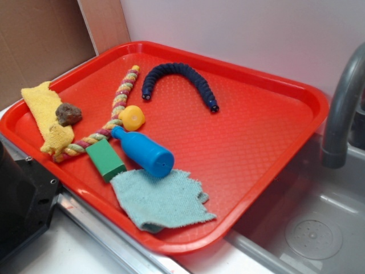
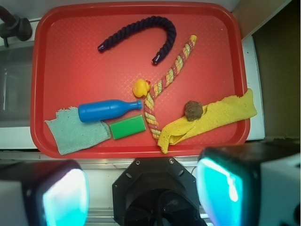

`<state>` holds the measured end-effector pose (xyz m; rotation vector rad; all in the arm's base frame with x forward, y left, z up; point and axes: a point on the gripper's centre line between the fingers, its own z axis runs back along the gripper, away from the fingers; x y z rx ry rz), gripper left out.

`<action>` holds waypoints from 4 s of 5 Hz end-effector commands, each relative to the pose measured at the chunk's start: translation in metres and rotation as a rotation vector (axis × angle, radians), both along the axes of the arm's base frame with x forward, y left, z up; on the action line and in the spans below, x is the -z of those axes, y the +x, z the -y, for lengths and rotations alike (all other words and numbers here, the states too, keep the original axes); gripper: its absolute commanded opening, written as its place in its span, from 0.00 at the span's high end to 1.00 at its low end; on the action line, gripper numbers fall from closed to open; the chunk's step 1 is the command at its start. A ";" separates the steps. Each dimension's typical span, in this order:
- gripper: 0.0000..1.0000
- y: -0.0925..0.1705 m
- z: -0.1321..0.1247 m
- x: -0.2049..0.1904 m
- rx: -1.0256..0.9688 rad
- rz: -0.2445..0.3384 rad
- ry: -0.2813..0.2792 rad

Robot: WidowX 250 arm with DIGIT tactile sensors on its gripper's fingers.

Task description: Grab the blue rope.

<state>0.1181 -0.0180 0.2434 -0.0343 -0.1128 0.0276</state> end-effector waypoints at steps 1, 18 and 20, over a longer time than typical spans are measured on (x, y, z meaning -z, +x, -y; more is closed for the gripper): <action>0.00 0.000 0.000 0.000 0.000 0.000 0.000; 1.00 0.118 0.022 0.055 -0.284 0.016 0.091; 1.00 0.095 0.033 -0.033 -0.217 0.064 0.064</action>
